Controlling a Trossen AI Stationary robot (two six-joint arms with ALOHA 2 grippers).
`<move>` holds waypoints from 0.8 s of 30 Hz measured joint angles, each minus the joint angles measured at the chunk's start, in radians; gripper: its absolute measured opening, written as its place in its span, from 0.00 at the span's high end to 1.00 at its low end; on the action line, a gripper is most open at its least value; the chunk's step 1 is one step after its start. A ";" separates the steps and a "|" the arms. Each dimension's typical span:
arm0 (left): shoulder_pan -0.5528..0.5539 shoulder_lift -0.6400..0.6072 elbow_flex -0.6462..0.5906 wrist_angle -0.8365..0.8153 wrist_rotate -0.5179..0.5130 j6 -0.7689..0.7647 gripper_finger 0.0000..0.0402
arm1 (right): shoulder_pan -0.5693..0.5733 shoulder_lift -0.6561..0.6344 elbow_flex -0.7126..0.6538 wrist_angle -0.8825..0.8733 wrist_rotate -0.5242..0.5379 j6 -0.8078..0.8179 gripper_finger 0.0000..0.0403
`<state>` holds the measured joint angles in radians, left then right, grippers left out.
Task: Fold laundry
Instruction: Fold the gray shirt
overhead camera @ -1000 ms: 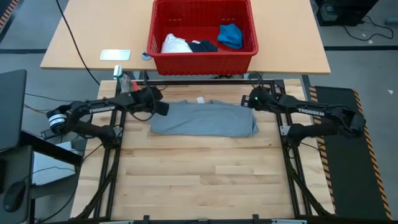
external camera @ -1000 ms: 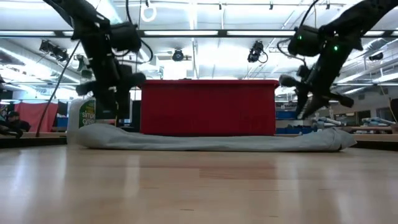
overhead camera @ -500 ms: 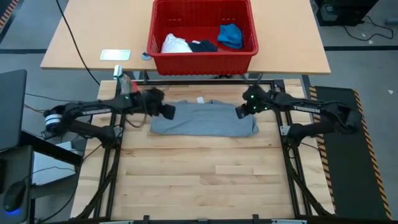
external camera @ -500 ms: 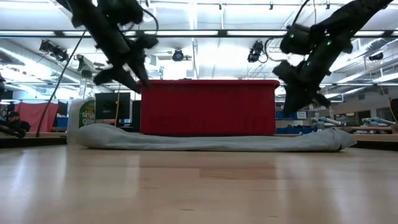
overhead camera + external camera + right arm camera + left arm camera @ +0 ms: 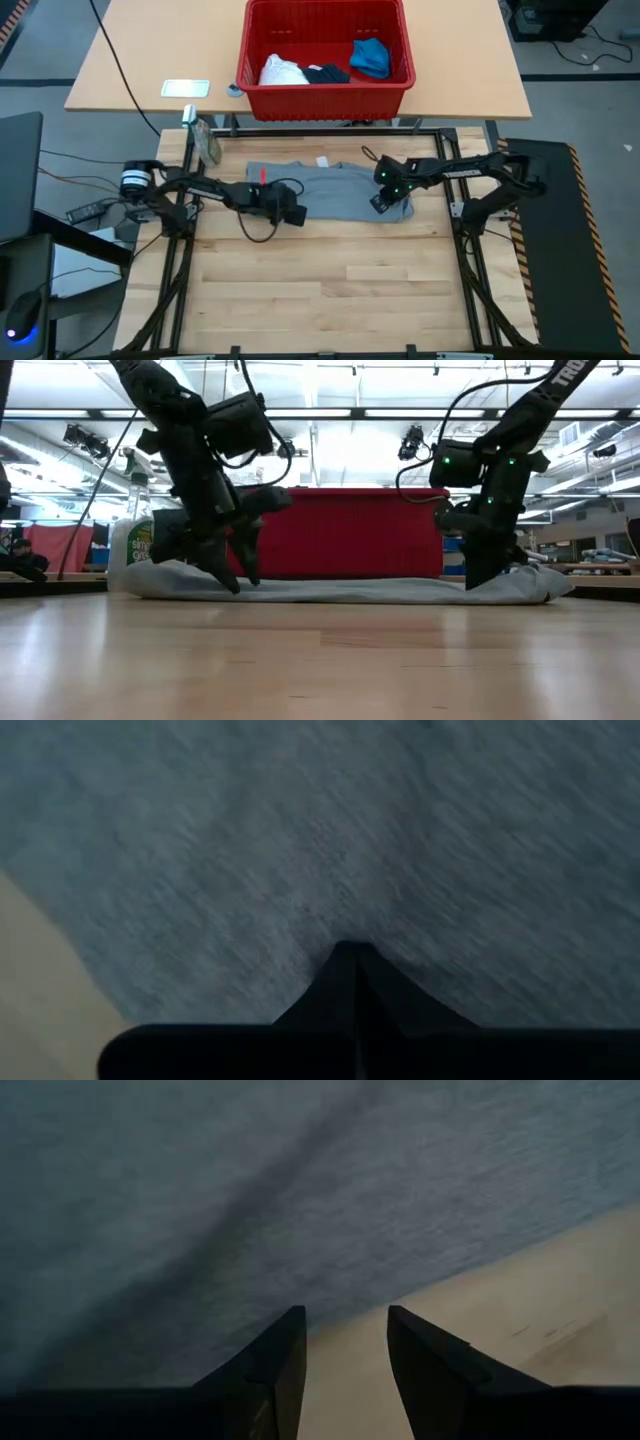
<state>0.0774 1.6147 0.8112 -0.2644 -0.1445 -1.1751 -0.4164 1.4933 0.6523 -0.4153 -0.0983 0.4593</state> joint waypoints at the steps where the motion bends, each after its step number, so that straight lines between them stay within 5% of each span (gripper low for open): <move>1: -0.005 0.006 0.000 0.003 0.004 -0.009 0.65 | 0.012 0.008 0.000 0.001 -0.005 -0.001 0.99; 12: 0.045 0.017 0.002 -0.058 0.100 0.156 0.65 | 0.206 0.023 -0.001 -0.007 -0.054 0.204 1.00; 24: 0.130 -0.013 0.000 -0.166 0.185 0.539 0.65 | 0.527 0.028 -0.006 0.091 -0.010 0.755 1.00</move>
<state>0.2070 1.6012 0.8116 -0.4301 0.0402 -0.6361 0.1110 1.5215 0.6464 -0.3245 -0.1081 1.2140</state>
